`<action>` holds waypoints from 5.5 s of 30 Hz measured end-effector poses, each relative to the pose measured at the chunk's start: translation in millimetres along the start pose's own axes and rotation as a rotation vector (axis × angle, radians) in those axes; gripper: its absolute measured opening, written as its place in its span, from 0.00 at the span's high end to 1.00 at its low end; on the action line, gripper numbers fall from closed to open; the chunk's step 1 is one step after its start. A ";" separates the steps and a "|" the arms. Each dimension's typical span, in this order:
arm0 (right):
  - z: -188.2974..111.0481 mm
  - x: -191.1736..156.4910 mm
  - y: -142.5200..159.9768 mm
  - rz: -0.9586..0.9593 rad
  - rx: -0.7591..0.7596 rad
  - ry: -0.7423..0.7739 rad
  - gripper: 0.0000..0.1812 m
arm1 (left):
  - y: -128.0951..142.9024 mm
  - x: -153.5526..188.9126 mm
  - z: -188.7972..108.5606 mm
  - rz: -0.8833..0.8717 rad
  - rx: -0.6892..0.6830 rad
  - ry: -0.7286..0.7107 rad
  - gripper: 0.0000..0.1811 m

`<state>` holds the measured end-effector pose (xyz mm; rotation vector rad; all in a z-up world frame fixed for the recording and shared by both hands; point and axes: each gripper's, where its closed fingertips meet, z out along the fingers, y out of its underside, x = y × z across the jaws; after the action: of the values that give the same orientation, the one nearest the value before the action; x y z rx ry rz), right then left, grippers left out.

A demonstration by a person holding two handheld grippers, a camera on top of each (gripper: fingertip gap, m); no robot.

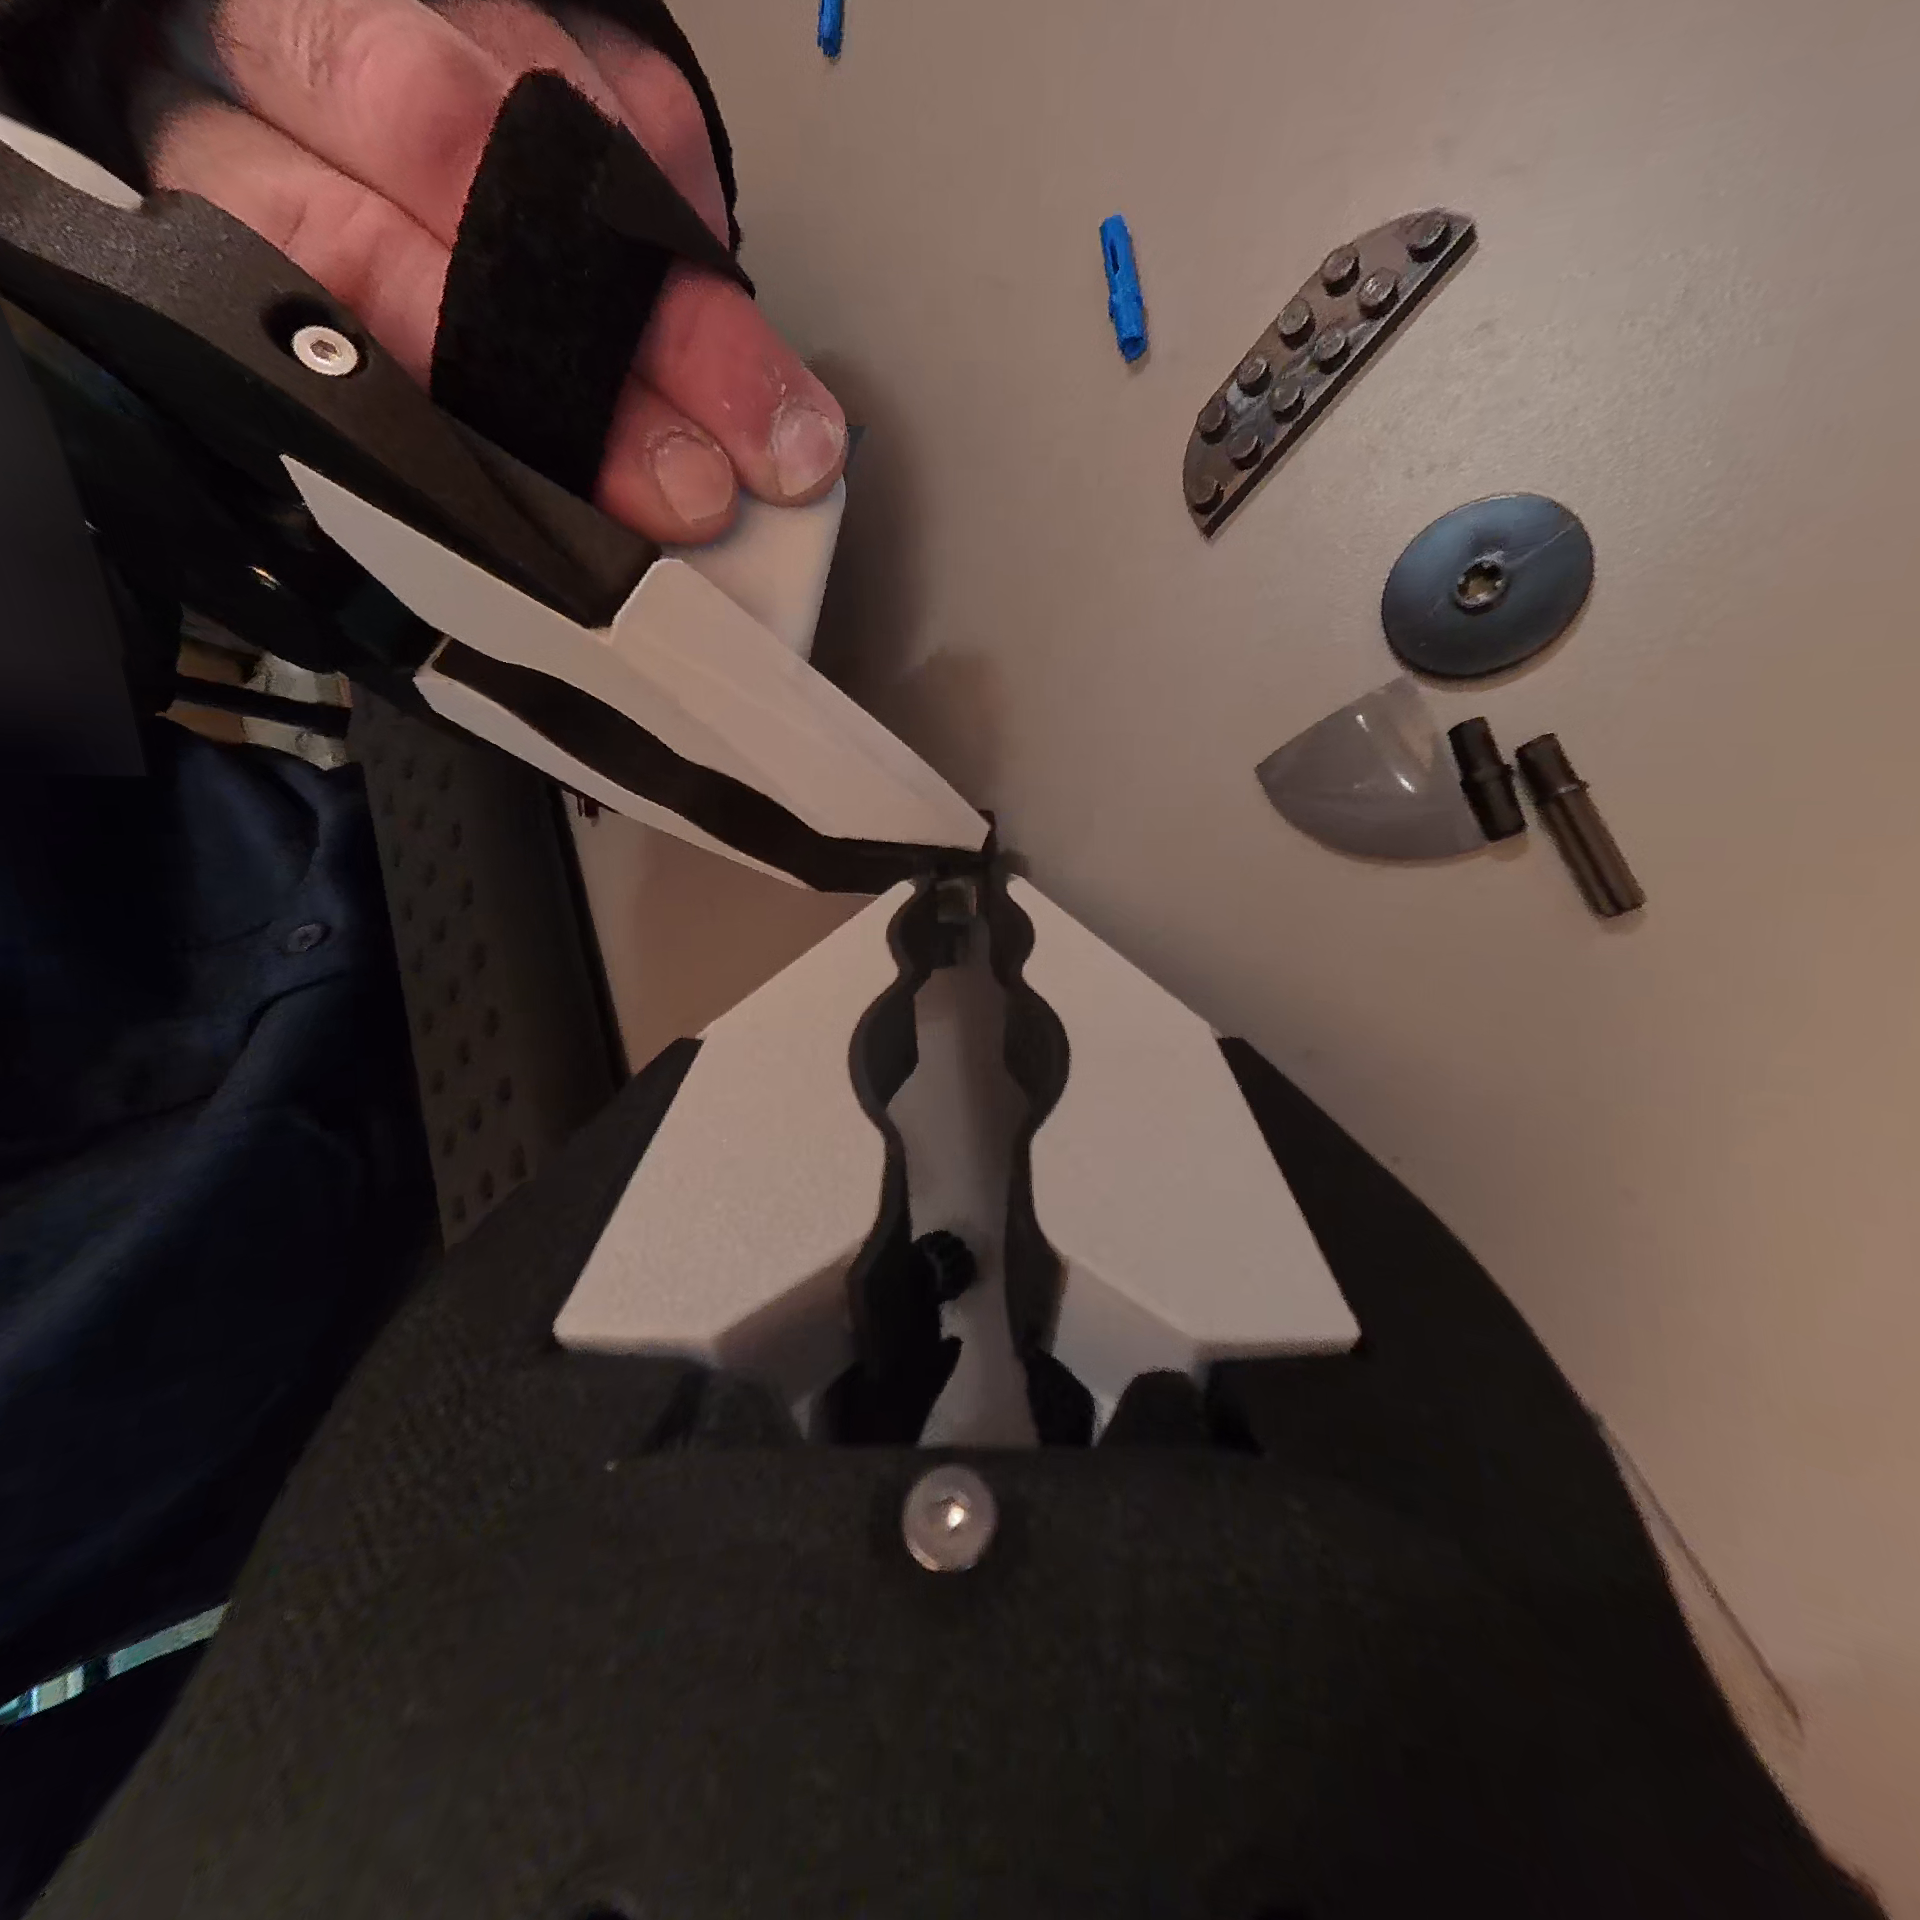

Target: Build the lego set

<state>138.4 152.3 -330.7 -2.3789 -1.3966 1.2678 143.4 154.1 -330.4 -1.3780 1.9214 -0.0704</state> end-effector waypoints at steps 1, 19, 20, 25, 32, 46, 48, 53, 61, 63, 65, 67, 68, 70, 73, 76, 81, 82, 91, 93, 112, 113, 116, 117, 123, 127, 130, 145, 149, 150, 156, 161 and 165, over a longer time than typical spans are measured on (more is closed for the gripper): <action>-1.7 -0.1 -1.5 0.001 0.013 0.001 0.96 | 1.4 -2.1 -0.1 0.015 -0.006 -0.016 0.89; -42.0 -35.7 -50.6 -0.106 0.312 -0.090 0.96 | -20.1 -62.8 -55.7 0.197 0.064 -0.413 0.89; -43.8 -38.3 -53.5 -0.125 0.322 -0.074 0.96 | -20.9 -64.7 -59.4 0.204 0.070 -0.421 0.89; -49.2 -44.7 -66.3 -0.209 0.322 0.091 0.97 | -21.7 -66.1 -75.1 0.166 0.116 -0.413 0.84; -49.2 -57.0 -79.2 -0.316 0.304 0.232 0.97 | -12.0 -73.7 -96.9 0.076 0.134 -0.398 0.84; -21.6 -90.9 -85.9 -0.477 0.221 0.208 0.98 | -6.1 -46.8 -128.2 -0.105 0.184 -0.201 0.97; -17.5 -97.4 -90.4 -0.483 0.229 0.186 0.97 | -3.5 -44.9 -136.4 -0.120 0.188 -0.218 0.97; -6.8 -114.4 -105.7 -0.474 0.263 0.137 0.97 | 4.9 -40.3 -158.6 -0.186 0.186 -0.243 0.97; 10.0 -140.9 -132.6 -0.471 0.372 0.008 0.97 | 16.5 -38.3 -191.0 -0.280 0.211 -0.310 0.97; 13.6 -143.2 -133.7 -0.482 0.382 -0.007 0.98 | 18.7 -35.8 -193.8 -0.273 0.201 -0.322 0.97; 17.2 -143.0 -134.2 -0.500 0.385 0.000 0.98 | 21.9 -33.3 -194.0 -0.258 0.176 -0.329 0.97; 18.5 -143.3 -136.2 -0.502 0.408 -0.005 0.98 | 23.9 -33.8 -195.2 -0.255 0.163 -0.337 0.97; 18.1 -143.5 -137.7 -0.502 0.423 -0.008 0.98 | 24.3 -34.8 -195.9 -0.271 0.166 -0.336 0.97; 16.6 -143.8 -139.4 -0.504 0.443 -0.020 0.98 | 24.1 -36.4 -196.7 -0.294 0.179 -0.330 0.97; 15.4 -141.1 -140.9 -0.499 0.459 -0.022 0.98 | 28.9 -37.5 -195.5 -0.321 0.154 -0.320 0.97; 10.7 -141.4 -141.8 -0.478 0.486 -0.062 0.98 | 33.3 -38.4 -196.0 -0.323 0.137 -0.328 0.96; 4.6 -135.9 -143.9 -0.472 0.524 -0.061 0.98 | 34.8 -42.7 -198.9 -0.330 0.136 -0.344 0.94; 4.7 -135.6 -143.6 -0.488 0.525 -0.048 0.97 | 35.4 -44.2 -199.6 -0.327 0.132 -0.352 0.93; 17.7 -128.0 -144.7 -0.661 0.487 0.173 0.98 | 33.3 -41.4 -190.3 -0.293 0.109 -0.349 0.91; 20.0 -125.3 -144.4 -0.688 0.470 0.215 0.98 | 31.4 -37.8 -187.0 -0.274 0.110 -0.338 0.95; 12.5 -119.7 -147.2 -0.610 0.545 0.142 0.98 | 30.8 -52.9 -188.7 -0.566 0.363 -0.310 0.97; 12.2 -119.8 -147.1 -0.610 0.545 0.140 0.98 | 31.1 -52.7 -188.7 -0.567 0.367 -0.305 0.97; 11.0 -121.2 -146.3 -0.580 0.546 0.100 0.98 | 29.8 -53.2 -189.0 -0.590 0.391 -0.291 0.97; 11.1 -120.5 -146.3 -0.569 0.545 0.093 0.99 | 30.2 -53.2 -188.4 -0.590 0.388 -0.290 0.97; 9.0 -117.6 -148.1 -0.574 0.562 0.124 0.97 | 33.5 -56.2 -187.1 -0.670 0.408 -0.277 0.97; 3.1 -110.2 -154.2 -0.710 0.580 0.352 0.84 | 41.4 -63.1 -188.6 -0.838 0.469 -0.240 0.97; 3.7 -108.1 -157.3 -0.846 0.557 0.545 0.83 | 44.7 -63.8 -186.2 -0.964 0.523 -0.167 0.97; 1.8 -104.0 -159.5 -1.048 0.496 0.819 0.87 | 42.3 -59.4 -179.1 -1.056 0.578 -0.047 0.94; -1.2 -107.3 -155.5 -0.860 0.571 0.516 0.87 | 45.7 -57.9 -182.1 -0.939 0.523 -0.070 0.90; -3.3 -108.1 -155.2 -0.819 0.589 0.447 0.87 | 46.5 -58.1 -182.4 -0.909 0.514 -0.086 0.90; -4.8 -114.0 -147.5 -0.687 0.602 0.146 0.87 | 37.7 -52.8 -181.7 -0.795 0.502 -0.102 0.90; 4.2 -120.5 -140.9 -0.706 0.557 0.087 0.87 | 27.2 -46.7 -178.2 -0.739 0.500 -0.093 0.91; 8.5 -122.3 -138.1 -0.722 0.534 0.085 0.87 | 21.4 -41.2 -178.0 -0.711 0.509 -0.065 0.95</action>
<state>11.2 135.5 -198.0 -1.3765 -1.4493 1.1146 25.3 132.0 -191.1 -1.5904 1.1571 -0.7857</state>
